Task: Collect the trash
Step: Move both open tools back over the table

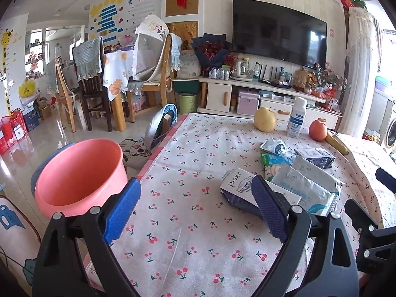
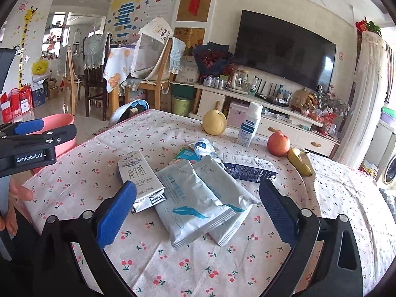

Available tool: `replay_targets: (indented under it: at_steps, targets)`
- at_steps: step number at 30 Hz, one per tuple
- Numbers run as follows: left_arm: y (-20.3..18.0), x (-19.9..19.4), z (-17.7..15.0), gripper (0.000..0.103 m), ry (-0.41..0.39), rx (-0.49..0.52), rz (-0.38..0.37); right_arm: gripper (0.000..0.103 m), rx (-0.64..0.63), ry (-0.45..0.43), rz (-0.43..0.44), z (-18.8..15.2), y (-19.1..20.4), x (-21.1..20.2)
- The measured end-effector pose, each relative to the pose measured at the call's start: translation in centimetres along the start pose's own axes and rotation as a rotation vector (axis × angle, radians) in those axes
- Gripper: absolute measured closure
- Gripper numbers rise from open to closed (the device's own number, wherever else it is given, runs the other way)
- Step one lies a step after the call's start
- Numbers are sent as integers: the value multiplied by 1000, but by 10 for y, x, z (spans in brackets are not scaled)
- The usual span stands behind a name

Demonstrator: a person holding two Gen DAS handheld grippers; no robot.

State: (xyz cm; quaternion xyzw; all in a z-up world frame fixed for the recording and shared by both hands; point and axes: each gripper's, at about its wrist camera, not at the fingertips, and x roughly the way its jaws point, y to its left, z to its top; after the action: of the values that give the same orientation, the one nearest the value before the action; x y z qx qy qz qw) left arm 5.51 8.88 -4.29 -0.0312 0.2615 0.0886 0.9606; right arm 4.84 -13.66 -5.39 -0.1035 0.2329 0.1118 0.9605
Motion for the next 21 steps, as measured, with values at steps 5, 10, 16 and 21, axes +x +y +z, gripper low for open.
replay_targets:
  at_steps: [5,10,16,21]
  targets:
    - [-26,1,-4,12,13,60,0,5,40,22,-2,-5,-28,4]
    - [-49,5,-8,12,34,104,-20,5,75,34,-12,-8,-53,5]
    - [-70,11,-13,12,90,79,-71,5,164,69,7,-9,-84,10]
    - [-89,19,-21,12,155,42,-103,5,218,92,13,-8,-104,15]
